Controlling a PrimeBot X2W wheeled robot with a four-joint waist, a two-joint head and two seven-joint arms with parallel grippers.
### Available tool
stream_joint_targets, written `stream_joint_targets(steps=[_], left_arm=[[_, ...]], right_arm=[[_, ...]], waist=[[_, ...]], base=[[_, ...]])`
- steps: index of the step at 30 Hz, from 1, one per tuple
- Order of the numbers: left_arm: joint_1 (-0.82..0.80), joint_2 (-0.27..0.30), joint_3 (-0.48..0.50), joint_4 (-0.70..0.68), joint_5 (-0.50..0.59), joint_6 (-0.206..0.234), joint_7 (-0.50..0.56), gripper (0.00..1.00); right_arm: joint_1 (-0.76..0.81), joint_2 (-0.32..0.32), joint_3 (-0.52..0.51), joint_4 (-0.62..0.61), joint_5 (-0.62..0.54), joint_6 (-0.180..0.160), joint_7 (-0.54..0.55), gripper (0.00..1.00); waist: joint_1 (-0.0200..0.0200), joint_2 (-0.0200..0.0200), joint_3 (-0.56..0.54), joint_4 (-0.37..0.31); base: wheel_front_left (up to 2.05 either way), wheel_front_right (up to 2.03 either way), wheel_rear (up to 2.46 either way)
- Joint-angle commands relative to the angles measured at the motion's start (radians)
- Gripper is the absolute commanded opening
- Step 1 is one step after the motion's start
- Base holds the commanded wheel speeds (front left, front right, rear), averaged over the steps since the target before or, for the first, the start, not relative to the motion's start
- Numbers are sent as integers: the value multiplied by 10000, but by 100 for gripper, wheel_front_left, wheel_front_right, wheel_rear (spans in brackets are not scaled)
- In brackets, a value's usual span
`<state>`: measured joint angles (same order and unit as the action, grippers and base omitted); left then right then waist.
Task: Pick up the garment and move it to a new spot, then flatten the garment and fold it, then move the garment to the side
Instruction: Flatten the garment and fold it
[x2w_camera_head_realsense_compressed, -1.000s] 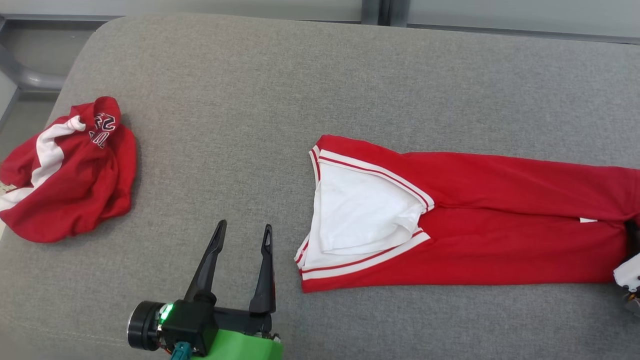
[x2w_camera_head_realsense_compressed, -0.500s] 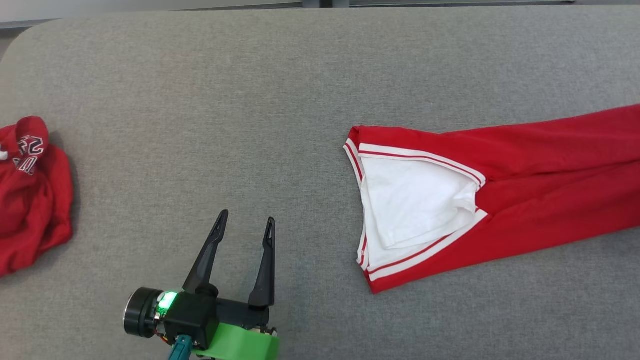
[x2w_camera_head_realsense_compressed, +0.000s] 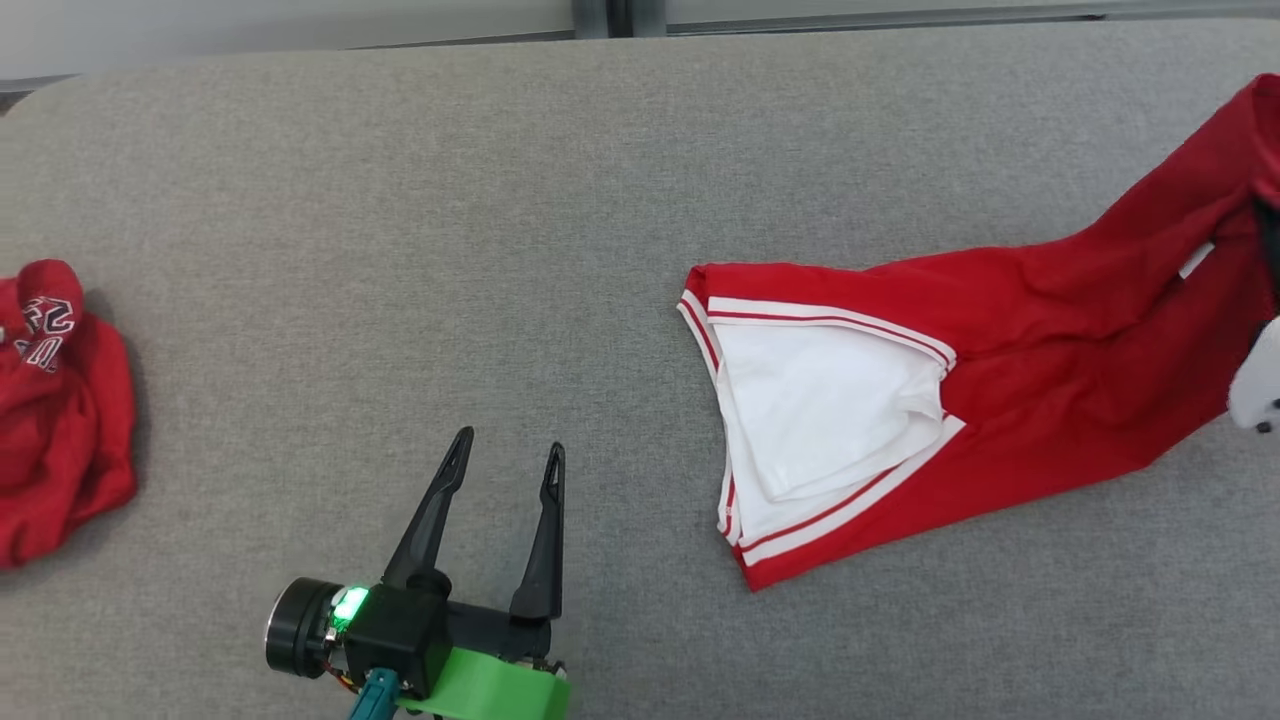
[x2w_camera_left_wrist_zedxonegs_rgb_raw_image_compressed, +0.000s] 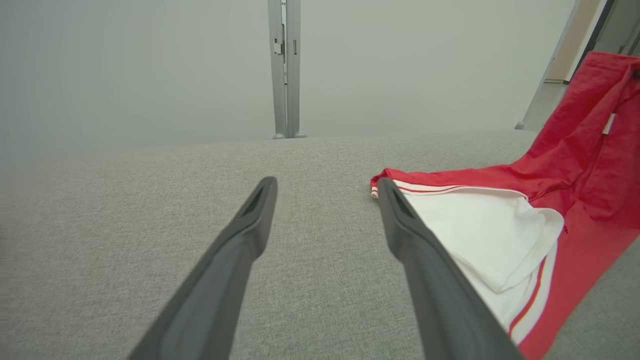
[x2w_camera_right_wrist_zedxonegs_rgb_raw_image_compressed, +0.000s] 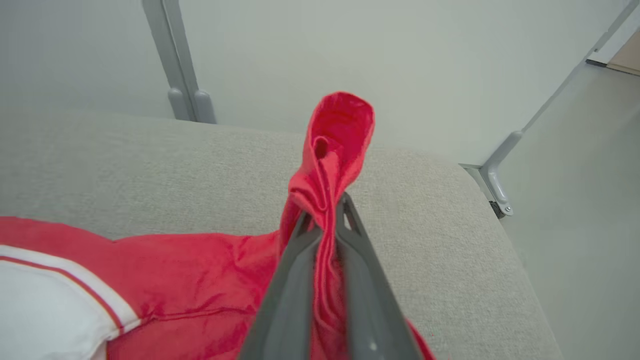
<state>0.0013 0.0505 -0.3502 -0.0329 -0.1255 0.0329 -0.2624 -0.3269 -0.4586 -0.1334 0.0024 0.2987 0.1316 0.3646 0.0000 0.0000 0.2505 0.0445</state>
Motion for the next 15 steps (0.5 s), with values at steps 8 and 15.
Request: stream_joint_targets(steps=[8, 15], left_arm=[[94, 6, -215, 121, -285, 130, -29, 100], [22, 5, -331, 180, -357, 145, -29, 100]], right_arm=[[1307, 2008, 630, -2909, -937, -19, 1190, 0], [1662, 3011, 1555, -2845, -1019, -19, 1224, 0]], waist=[[0, 0, -315, 1021], [0, 0, -324, 1442]], base=[[0, 0, 0], [0, 0, 0]])
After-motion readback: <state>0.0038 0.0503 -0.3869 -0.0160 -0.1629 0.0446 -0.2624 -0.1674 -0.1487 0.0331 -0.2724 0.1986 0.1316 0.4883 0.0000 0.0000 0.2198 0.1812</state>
